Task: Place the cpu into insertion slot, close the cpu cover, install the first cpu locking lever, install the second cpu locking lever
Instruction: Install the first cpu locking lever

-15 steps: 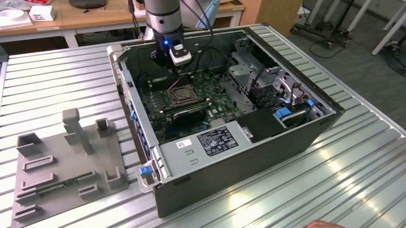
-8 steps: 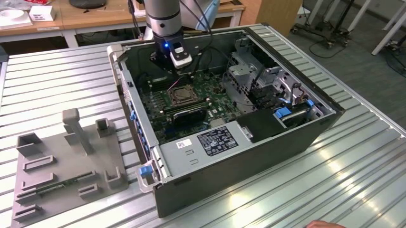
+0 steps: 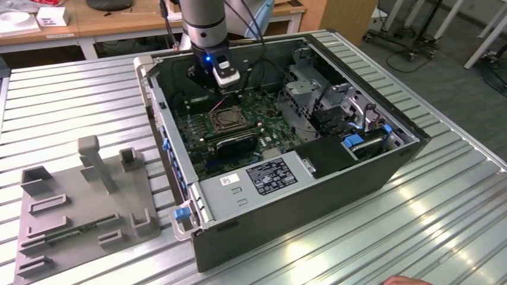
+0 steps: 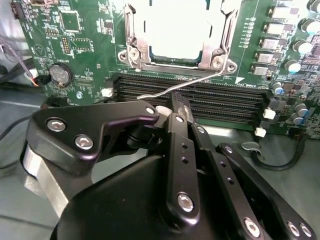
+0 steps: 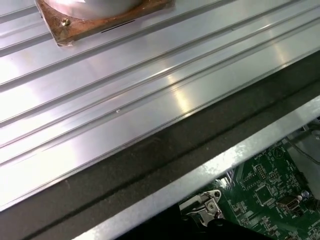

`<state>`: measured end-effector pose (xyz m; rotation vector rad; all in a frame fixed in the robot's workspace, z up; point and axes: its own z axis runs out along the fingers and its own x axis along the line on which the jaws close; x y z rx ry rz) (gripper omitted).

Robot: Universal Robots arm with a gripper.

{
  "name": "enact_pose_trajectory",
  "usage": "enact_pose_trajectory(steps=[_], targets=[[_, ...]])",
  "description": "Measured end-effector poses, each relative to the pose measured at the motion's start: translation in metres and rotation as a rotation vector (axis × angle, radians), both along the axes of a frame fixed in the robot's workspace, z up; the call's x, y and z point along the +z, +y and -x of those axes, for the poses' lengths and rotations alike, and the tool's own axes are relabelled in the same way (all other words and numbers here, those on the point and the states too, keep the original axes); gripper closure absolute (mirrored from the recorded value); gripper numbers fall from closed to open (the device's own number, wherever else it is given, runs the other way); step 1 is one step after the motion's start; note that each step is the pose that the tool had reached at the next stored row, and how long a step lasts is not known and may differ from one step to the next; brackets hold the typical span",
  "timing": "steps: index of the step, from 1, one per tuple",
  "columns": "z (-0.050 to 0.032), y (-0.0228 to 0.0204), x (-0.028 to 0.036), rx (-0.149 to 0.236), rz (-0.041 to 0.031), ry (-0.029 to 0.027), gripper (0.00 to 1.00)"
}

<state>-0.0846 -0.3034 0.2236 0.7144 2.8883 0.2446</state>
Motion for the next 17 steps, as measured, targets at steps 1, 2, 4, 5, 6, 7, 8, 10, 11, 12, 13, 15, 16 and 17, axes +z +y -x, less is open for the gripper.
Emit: enact_pose_trajectory(steps=[1,2,4,5,6,7,8,10,11,12,13,15,16,17], targets=[[0.0,-0.0003,-0.0001,0.001,-0.0002,-0.0001,0.89],[0.0,-0.0007,-0.0001,0.001,-0.0003,-0.0001,0.89],[0.0,-0.002,-0.0003,0.002,-0.0003,-0.0001,0.89],[0.0,-0.0028,-0.0006,0.002,-0.0003,-0.0001,0.89],[0.0,-0.0033,-0.001,0.003,-0.0003,-0.0001,0.89],[-0.0001,-0.0036,-0.0014,0.003,-0.0004,-0.0002,0.89],[-0.0002,-0.0037,-0.0018,0.003,-0.0004,-0.0002,0.89],[-0.0007,-0.0038,-0.0024,0.003,-0.0005,0.0,0.89],[-0.0011,-0.0038,-0.0027,0.003,-0.0007,0.0001,0.89],[-0.0014,-0.0038,-0.0029,0.003,-0.0011,0.0001,0.89],[-0.0019,-0.0038,-0.0032,0.003,-0.0014,0.0,0.89],[-0.0027,-0.0038,-0.0035,0.003,-0.0016,0.0,0.89],[-0.0028,-0.0038,-0.0036,0.003,-0.0016,0.0001,0.89],[-0.0028,-0.0038,-0.0036,0.003,-0.0016,0.0001,0.89]])
